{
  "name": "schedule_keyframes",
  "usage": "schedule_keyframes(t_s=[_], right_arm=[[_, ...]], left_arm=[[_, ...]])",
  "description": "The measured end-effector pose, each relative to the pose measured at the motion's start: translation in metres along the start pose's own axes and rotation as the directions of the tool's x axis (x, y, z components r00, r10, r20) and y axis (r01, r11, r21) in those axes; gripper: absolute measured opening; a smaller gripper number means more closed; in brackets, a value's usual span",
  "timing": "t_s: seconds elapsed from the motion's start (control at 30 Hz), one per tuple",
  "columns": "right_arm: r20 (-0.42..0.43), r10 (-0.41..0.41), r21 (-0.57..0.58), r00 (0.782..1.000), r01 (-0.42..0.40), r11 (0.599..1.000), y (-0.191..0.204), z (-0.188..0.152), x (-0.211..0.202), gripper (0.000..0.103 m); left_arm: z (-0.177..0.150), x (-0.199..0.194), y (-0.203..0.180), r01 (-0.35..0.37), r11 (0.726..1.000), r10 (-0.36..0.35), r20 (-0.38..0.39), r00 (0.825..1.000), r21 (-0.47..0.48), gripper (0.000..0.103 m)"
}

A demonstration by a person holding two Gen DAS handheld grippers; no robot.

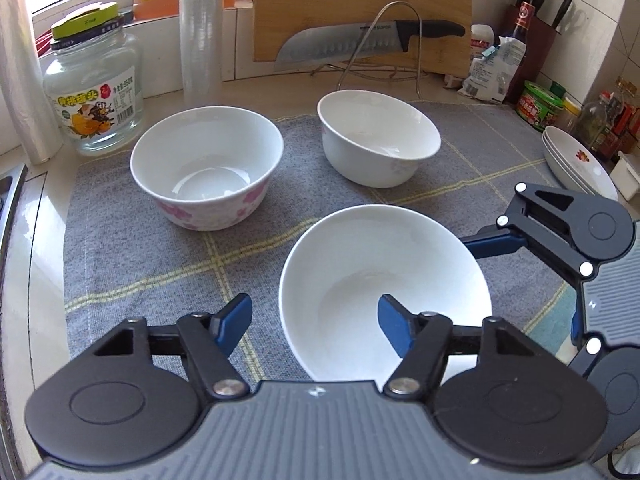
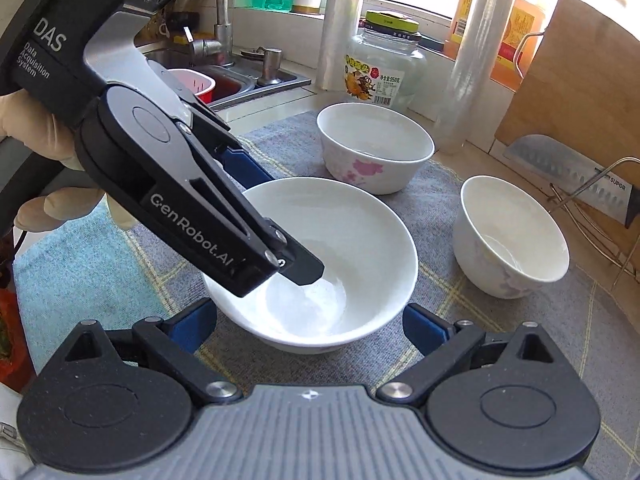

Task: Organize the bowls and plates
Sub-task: 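Grasp the rim of a plain white bowl with the left tool, then carry the white bowl with the left tool toward the plate stack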

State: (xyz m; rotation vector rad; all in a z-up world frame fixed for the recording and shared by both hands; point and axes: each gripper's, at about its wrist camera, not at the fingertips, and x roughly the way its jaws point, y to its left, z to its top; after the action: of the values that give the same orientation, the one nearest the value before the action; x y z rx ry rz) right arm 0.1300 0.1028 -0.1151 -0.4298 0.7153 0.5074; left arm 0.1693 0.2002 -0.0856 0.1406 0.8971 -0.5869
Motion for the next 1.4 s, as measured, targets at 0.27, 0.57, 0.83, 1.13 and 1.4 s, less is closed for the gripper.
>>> schedule_keyframes(t_s=[0.27,0.57,0.83,1.13,1.4], right_arm=[[0.006,-0.010,0.008,1.000,0.010,1.000,0.000,0.003,0.001,0.091],[0.003,-0.018,0.013,1.000,0.018,1.000,0.001,0.002,0.001,0.091],[-0.002,-0.015,0.011,1.000,0.015,1.000,-0.002,0.001,-0.003,0.091],[-0.001,-0.004,0.033,1.000,0.004,0.999,-0.012,-0.002,-0.014,0.091],[0.006,-0.021,0.052,1.000,0.021,0.998,-0.027,-0.014,-0.031,0.091]], left_arm=[[0.005,0.003,0.001,0.044,0.999,-0.044,-0.002,0.999,0.019,0.060],[0.009,0.005,-0.002,0.071,0.997,-0.071,-0.007,0.997,0.029,0.053],[0.010,0.003,-0.007,0.071,0.997,-0.071,-0.007,0.997,0.035,0.053],[0.014,0.001,-0.020,0.075,0.996,-0.075,-0.003,0.997,0.053,0.053],[0.023,0.003,-0.045,0.084,0.993,-0.085,0.005,0.996,0.083,0.053]])
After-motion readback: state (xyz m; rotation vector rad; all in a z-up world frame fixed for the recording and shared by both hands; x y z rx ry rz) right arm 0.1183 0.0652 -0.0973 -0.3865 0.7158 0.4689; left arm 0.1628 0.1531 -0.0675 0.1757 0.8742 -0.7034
